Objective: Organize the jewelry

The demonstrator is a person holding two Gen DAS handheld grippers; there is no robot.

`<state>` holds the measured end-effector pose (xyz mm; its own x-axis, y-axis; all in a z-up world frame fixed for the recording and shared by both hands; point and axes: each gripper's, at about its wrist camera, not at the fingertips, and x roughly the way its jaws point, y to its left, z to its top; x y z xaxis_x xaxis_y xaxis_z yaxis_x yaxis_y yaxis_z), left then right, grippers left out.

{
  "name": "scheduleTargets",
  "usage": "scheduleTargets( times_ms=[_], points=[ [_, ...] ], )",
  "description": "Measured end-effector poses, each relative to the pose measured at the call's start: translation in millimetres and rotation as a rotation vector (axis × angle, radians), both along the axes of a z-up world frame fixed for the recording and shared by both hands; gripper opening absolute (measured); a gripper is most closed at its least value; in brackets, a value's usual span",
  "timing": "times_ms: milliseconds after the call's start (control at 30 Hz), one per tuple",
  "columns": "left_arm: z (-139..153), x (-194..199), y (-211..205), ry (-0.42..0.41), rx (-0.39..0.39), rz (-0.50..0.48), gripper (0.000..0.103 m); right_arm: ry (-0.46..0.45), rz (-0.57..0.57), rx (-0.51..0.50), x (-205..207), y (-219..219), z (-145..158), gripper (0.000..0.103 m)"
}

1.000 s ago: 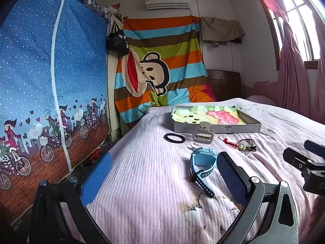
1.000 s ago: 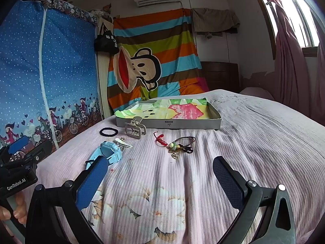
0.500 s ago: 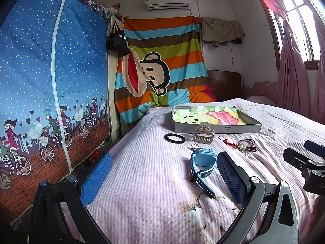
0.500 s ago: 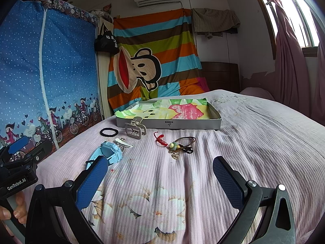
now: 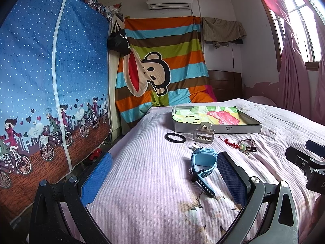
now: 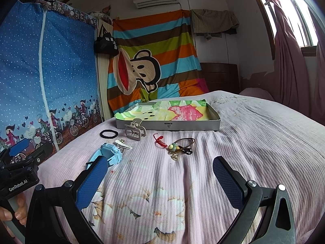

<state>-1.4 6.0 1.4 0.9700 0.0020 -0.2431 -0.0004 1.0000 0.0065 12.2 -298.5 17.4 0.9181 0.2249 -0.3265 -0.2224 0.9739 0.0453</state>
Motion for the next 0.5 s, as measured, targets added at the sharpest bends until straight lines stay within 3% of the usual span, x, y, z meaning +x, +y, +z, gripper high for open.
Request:
scheduleTargets(
  times_ms=[500],
  points=[
    [0.6, -1.5, -1.9, -0.007, 0.009, 0.0, 0.101, -0.002, 0.0, 0.002, -0.3, 0.1, 0.2, 0.103]
  ],
)
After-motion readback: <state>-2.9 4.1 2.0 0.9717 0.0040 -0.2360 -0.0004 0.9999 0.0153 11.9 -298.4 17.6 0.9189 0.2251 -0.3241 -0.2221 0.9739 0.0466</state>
